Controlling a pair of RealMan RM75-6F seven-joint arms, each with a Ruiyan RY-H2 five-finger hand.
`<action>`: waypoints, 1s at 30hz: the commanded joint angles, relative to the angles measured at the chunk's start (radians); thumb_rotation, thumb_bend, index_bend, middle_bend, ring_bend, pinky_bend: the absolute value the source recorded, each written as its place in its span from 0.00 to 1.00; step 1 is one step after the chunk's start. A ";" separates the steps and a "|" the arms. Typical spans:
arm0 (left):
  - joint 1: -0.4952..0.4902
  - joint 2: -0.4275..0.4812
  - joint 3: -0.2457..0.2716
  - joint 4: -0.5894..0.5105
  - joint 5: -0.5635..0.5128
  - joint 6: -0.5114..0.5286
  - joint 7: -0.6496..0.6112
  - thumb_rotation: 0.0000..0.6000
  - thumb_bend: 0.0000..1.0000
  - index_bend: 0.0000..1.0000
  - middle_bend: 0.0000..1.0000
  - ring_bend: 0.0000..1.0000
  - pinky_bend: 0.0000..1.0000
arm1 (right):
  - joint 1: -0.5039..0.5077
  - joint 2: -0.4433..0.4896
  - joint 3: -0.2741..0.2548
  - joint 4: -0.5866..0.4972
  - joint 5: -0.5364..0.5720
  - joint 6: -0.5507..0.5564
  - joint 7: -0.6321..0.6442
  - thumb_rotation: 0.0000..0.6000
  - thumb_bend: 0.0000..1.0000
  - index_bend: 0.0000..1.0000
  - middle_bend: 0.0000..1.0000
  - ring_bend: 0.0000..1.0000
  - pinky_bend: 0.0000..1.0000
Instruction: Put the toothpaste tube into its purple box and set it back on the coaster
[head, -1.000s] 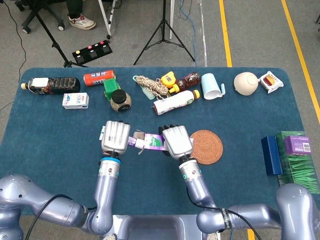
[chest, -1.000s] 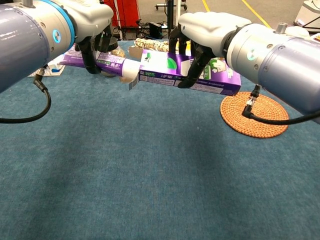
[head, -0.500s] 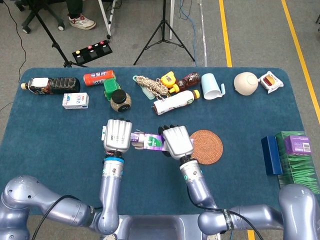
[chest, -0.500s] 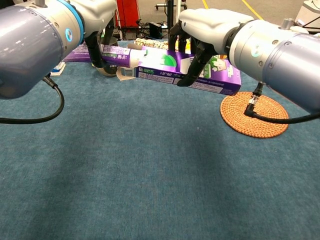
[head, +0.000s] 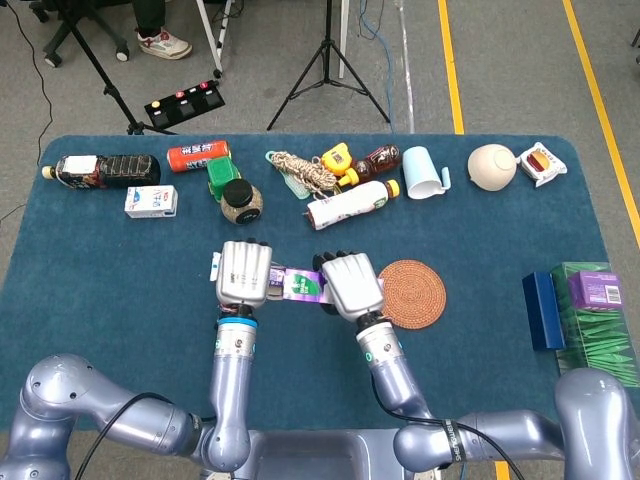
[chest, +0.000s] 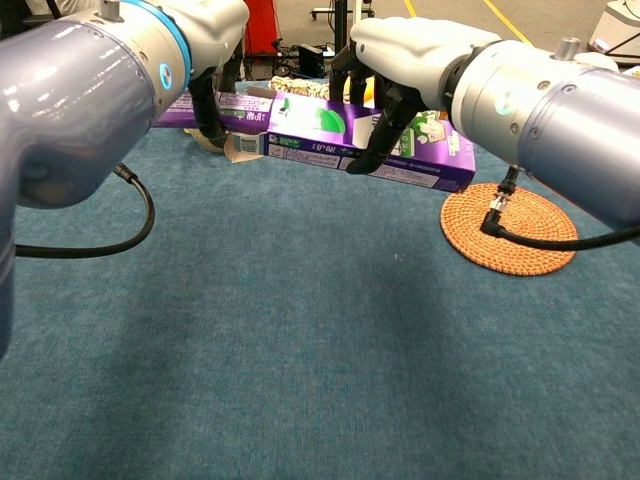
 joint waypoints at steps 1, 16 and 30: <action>-0.004 -0.014 -0.007 0.003 0.003 0.007 0.009 1.00 0.30 0.65 0.51 0.56 0.80 | 0.002 -0.004 0.004 -0.002 0.003 0.003 -0.003 1.00 0.30 0.45 0.51 0.46 0.57; -0.023 -0.087 -0.022 0.059 0.062 0.025 0.021 1.00 0.29 0.65 0.51 0.56 0.80 | 0.005 -0.015 0.011 -0.003 0.011 0.007 -0.010 1.00 0.31 0.46 0.51 0.46 0.57; -0.008 -0.107 -0.029 0.057 0.099 0.031 0.037 1.00 0.27 0.32 0.27 0.41 0.71 | -0.002 -0.003 0.016 -0.009 -0.008 0.017 0.000 1.00 0.31 0.46 0.51 0.46 0.57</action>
